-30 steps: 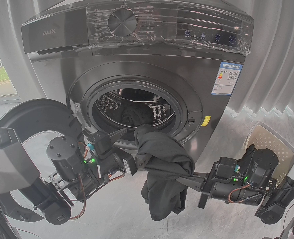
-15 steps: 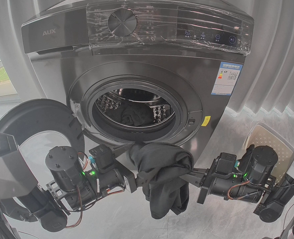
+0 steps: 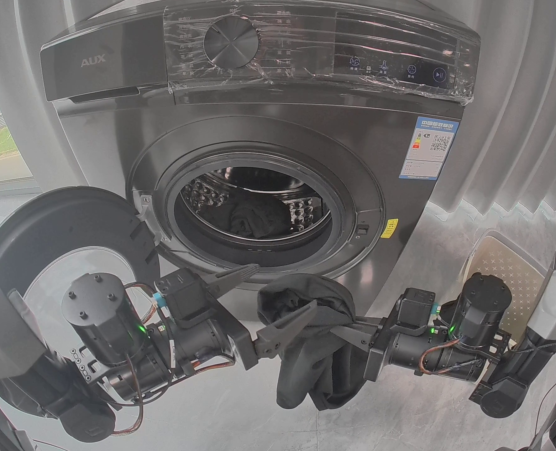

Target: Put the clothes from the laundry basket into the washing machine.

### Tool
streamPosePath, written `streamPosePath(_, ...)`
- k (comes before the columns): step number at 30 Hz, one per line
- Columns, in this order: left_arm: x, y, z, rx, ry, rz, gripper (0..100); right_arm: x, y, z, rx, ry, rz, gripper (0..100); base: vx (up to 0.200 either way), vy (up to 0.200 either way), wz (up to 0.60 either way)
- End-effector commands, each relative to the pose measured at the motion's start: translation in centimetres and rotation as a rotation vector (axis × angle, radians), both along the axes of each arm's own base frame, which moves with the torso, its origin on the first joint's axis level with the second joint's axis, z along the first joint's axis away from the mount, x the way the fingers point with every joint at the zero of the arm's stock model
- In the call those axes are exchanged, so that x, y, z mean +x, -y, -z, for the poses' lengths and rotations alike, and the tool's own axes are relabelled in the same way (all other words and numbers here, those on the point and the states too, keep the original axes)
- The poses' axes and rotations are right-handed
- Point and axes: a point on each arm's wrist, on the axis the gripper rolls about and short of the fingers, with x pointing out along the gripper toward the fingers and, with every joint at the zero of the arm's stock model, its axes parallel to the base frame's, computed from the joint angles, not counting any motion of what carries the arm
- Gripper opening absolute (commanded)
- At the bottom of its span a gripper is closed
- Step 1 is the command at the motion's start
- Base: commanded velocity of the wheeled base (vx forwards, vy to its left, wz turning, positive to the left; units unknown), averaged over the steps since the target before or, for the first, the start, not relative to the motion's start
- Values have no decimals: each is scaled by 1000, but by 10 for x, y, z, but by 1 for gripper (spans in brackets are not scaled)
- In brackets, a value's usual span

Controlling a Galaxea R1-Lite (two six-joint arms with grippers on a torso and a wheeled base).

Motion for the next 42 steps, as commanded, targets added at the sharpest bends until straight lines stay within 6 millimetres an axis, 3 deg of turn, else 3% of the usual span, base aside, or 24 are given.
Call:
streamPosePath(1, 14, -9, 9, 59, 18, -61, 100, -2, 3, 3, -6, -24, 5, 0, 0, 0, 0)
streamPosePath(13, 11, -13, 13, 83, 15, -64, 100, 7, 12, 6, 50, -121, 153, 0, 0, 0, 0)
streamPosePath(25, 9, -15, 15, 91, 8, -61, 100, 6, 1, -3, 159, -201, 140, 0, 0, 0, 0)
streamPosePath(29, 7, -17, 20, 110, -8, -57, 100, 12, -4, -9, 223, -222, 162, 0, 0, 0, 0)
streamPosePath(36, 3, -19, 21, 129, -3, -52, 100, 19, -17, -40, 393, -215, 167, 0, 0, 0, 0)
streamPosePath(42, -4, -14, 27, 148, -23, -18, 100, 16, -21, -45, 417, -209, 138, 0, 0, 0, 0)
